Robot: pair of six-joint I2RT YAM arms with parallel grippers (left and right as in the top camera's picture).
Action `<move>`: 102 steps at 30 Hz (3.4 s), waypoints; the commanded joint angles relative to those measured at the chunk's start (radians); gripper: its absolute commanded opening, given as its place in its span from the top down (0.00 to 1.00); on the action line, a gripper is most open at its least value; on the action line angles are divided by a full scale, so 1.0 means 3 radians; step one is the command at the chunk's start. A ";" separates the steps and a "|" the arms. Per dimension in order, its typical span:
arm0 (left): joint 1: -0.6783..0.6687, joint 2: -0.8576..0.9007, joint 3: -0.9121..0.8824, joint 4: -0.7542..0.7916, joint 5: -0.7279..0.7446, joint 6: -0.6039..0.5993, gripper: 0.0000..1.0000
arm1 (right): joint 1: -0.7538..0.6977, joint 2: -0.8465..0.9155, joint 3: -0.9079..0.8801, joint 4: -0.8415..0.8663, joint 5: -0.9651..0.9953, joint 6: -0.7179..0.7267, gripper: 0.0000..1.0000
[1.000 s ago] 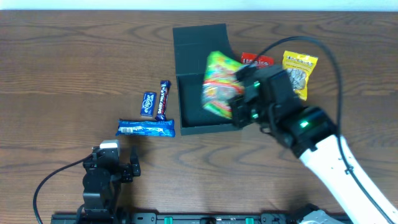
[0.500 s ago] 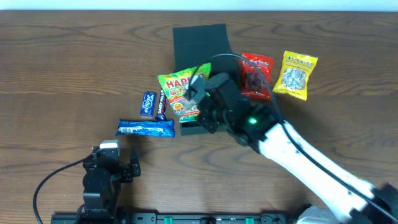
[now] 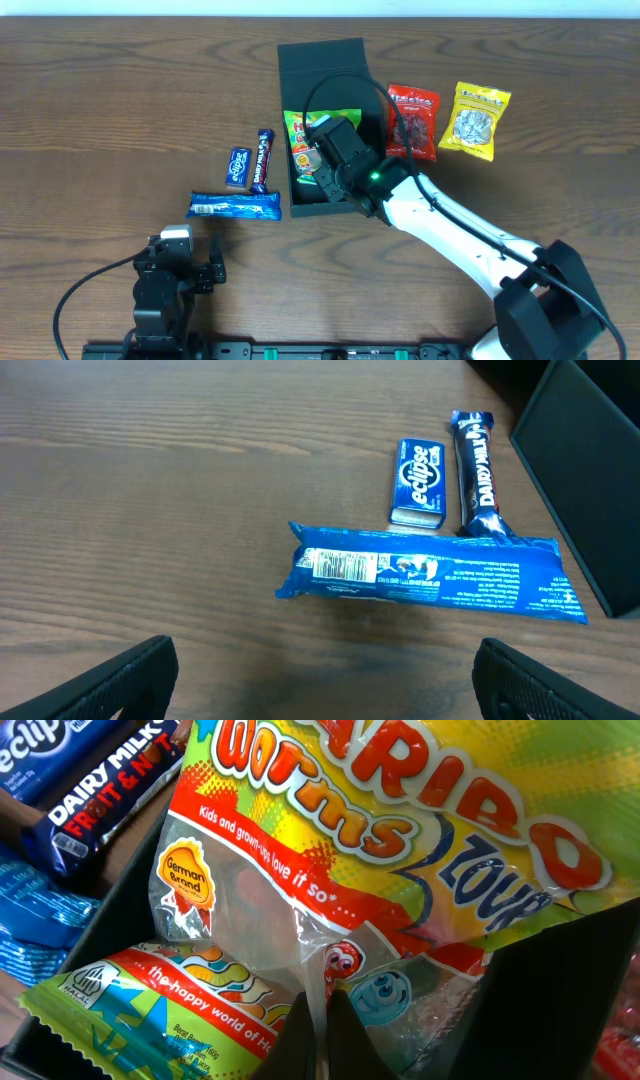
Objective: Pack container
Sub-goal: 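Lift the Haribo bag and lower it into the green box, then release the Haribo bag and retract right gripper toward front, then reach left gripper to the blue wrapped bar and grasp it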
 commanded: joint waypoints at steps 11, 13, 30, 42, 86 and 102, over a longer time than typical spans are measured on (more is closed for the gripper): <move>-0.0011 -0.0003 -0.0036 0.0009 -0.0034 0.0037 0.05 | -0.0013 -0.0018 0.0089 0.0000 -0.0161 0.0228 0.98; -0.0011 -0.0003 -0.0036 0.0009 -0.0034 0.0037 0.05 | -0.0011 -0.0018 0.0089 -0.0010 -0.0163 0.0256 0.99; -0.0011 -0.0003 -0.0036 0.0009 -0.0034 0.0036 0.05 | 0.0047 -0.0988 0.0212 -0.0594 -0.0478 0.0572 0.01; -0.0011 -0.0003 -0.0036 0.0009 -0.0034 0.0037 0.05 | 0.0083 -0.2129 0.0212 -0.1626 -0.1133 0.0573 0.01; -0.0011 0.3989 0.2944 -0.1013 0.0589 -0.0495 0.05 | 0.0081 -0.2139 -0.0450 -0.1813 -0.1164 0.1147 0.01; -0.0011 0.4902 0.2942 -0.0968 0.1012 -0.1328 0.05 | 0.0083 -0.2139 -0.0450 -0.1915 -0.1164 0.1147 0.01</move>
